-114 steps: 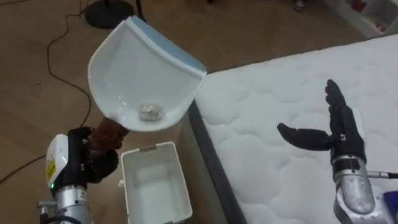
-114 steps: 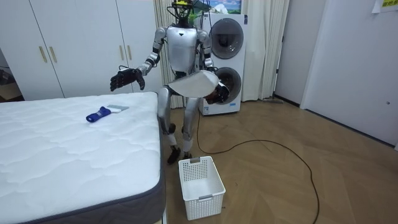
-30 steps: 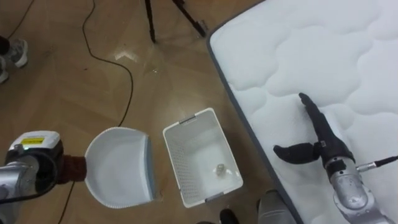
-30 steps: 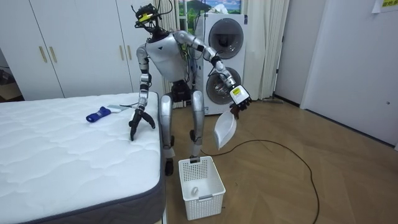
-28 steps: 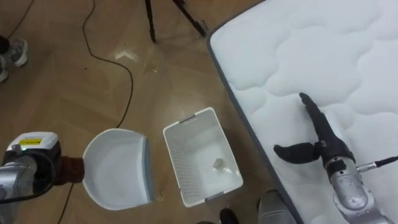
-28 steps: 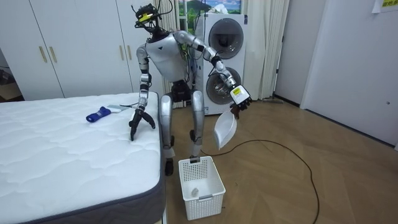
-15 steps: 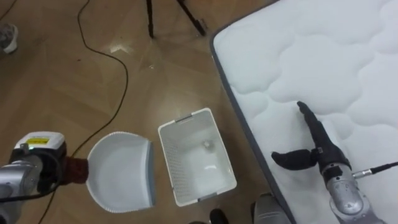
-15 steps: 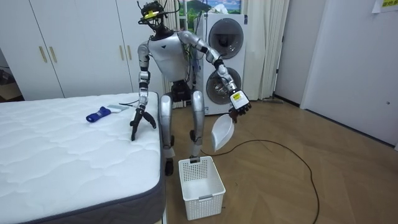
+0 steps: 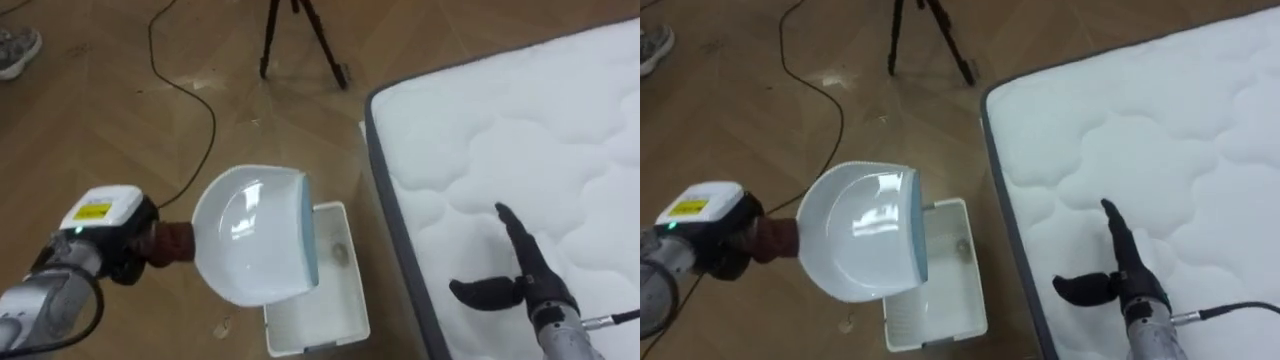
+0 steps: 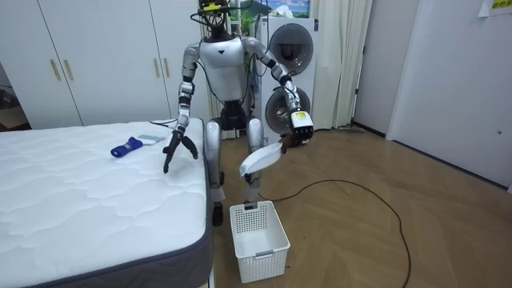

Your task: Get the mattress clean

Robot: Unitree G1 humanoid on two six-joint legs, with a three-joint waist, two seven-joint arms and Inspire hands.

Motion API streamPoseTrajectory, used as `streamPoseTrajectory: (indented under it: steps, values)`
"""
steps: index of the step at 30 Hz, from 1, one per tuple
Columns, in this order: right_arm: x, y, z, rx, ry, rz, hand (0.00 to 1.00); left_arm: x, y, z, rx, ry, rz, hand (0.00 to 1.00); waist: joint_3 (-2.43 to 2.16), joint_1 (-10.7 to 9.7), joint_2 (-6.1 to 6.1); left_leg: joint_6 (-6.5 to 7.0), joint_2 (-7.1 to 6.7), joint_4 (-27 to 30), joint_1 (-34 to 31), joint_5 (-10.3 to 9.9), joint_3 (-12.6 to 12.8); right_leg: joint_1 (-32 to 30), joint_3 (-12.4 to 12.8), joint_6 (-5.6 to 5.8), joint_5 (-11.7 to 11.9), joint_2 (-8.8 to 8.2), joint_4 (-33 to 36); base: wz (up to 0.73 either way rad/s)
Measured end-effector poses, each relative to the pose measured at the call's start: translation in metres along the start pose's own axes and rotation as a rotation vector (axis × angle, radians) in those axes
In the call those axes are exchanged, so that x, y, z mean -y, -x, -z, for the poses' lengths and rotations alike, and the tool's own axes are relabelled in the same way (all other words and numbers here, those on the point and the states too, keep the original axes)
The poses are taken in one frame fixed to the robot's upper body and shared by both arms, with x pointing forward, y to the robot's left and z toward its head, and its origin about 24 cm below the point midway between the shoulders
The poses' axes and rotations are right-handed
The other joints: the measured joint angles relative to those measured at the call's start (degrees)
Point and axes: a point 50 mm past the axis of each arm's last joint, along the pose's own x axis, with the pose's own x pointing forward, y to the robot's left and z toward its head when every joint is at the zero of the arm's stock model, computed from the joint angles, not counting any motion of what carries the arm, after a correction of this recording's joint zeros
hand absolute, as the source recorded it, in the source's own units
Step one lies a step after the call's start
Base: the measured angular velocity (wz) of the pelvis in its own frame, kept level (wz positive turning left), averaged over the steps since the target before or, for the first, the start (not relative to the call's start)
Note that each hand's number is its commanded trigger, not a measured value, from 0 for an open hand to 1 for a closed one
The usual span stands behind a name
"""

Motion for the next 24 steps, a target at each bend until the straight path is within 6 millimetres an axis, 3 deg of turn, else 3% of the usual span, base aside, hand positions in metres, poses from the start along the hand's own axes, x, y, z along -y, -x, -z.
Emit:
streamPoseTrajectory:
  steps: [5,8,11,12,13,14,15,16,18,20,21,22,24]
  values:
    - [0.000,0.006,-0.002,0.007,-0.057,0.008,0.00,0.007,0.012,-0.010,0.023,0.190,-0.042,1.00,-0.49,0.7,-1.97,-0.01,0.72,-1.8,5.7,-1.0,3.0,4.1,1.2,0.25,0.7,0.53,-1.6,-0.35]
    - [0.001,0.008,-0.004,0.018,-0.057,0.011,0.00,-0.001,0.015,-0.016,0.050,0.243,-0.094,1.00,-0.65,3.3,-2.69,-0.26,3.20,-2.5,8.0,-1.8,8.1,4.5,-0.2,-0.62,4.0,2.04,-4.3,-1.07]
    - [-0.001,0.007,-0.009,0.030,-0.052,0.004,0.00,0.000,0.014,-0.019,0.044,0.339,-0.121,1.00,-0.76,4.5,-2.76,-0.05,5.76,-6.0,11.3,-1.6,15.4,6.2,-9.0,-2.14,9.1,1.36,-9.3,-1.43]
    - [-0.005,0.006,-0.009,0.023,-0.062,-0.004,0.00,0.001,0.013,-0.022,0.044,0.389,-0.132,1.00,-0.74,6.0,-3.18,0.06,7.02,-7.8,13.4,-1.6,21.2,7.1,-15.9,-3.01,9.3,-0.06,-7.8,-1.67]
    - [-0.009,0.007,-0.009,0.017,-0.065,-0.017,0.00,0.004,0.012,-0.028,0.049,0.440,-0.140,1.00,-0.73,7.1,-4.02,-0.05,6.96,-10.0,16.2,-1.4,26.0,8.3,-20.2,-2.94,6.5,-2.01,-2.5,-1.73]
    - [-0.011,0.008,-0.009,0.017,-0.062,-0.024,0.00,0.006,0.012,-0.032,0.056,0.460,-0.146,1.00,-0.77,7.7,-4.43,-0.15,6.88,-11.0,17.5,-1.3,28.6,9.4,-21.8,-2.75,5.3,-2.96,-0.3,-1.68]
    - [-0.015,0.008,-0.010,0.023,-0.057,-0.041,0.00,0.007,0.011,-0.039,0.071,0.496,-0.158,1.00,-0.73,8.9,-5.32,-0.22,6.91,-12.2,19.4,-1.2,33.1,11.8,-23.9,-1.82,3.8,-4.44,2.0,-1.80]
    - [-0.021,0.007,-0.013,0.036,-0.057,-0.059,0.00,0.006,0.011,-0.042,0.081,0.527,-0.166,1.00,-0.60,9.4,-6.37,-0.26,6.89,-12.9,20.7,-1.3,36.9,14.2,-24.5,-0.62,2.8,-5.32,2.0,-1.72]
    - [-0.026,0.008,-0.016,0.046,-0.082,-0.062,0.00,0.007,0.013,-0.044,0.080,0.554,-0.180,1.00,-0.61,9.4,-7.28,-0.33,6.98,-13.0,21.2,-1.2,39.6,16.1,-25.0,-0.20,2.6,-5.27,-2.6,-1.31]
    - [-0.028,0.007,-0.018,0.051,-0.087,-0.071,0.00,0.012,0.013,-0.049,0.074,0.605,-0.177,1.00,-0.51,9.5,-7.66,-0.57,6.56,-12.4,20.8,-1.1,37.4,16.2,-23.1,-0.22,2.6,-4.12,-7.2,-1.25]
    - [-0.030,0.007,-0.020,0.056,-0.093,-0.077,0.00,0.016,0.013,-0.051,0.071,0.624,-0.171,1.00,-0.49,9.1,-7.62,-0.58,5.95,-11.7,20.0,-1.1,31.5,16.5,-21.4,-0.43,2.7,-3.31,-9.8,-1.23]
    - [-0.032,0.007,-0.020,0.059,-0.092,-0.084,0.00,0.018,0.013,-0.053,0.071,0.638,-0.167,1.00,-0.45,9.0,-7.07,-0.60,6.05,-11.0,19.3,-1.1,27.4,17.4,-20.5,-0.74,3.9,-2.36,-11.9,-1.12]
    - [-0.036,0.008,-0.020,0.056,-0.103,-0.096,0.00,0.019,0.013,-0.054,0.073,0.646,-0.165,1.00,-0.49,7.0,-6.71,-0.67,6.10,-11.3,19.0,-1.0,25.1,17.3,-19.9,-1.07,5.4,-1.55,-13.4,-0.63]
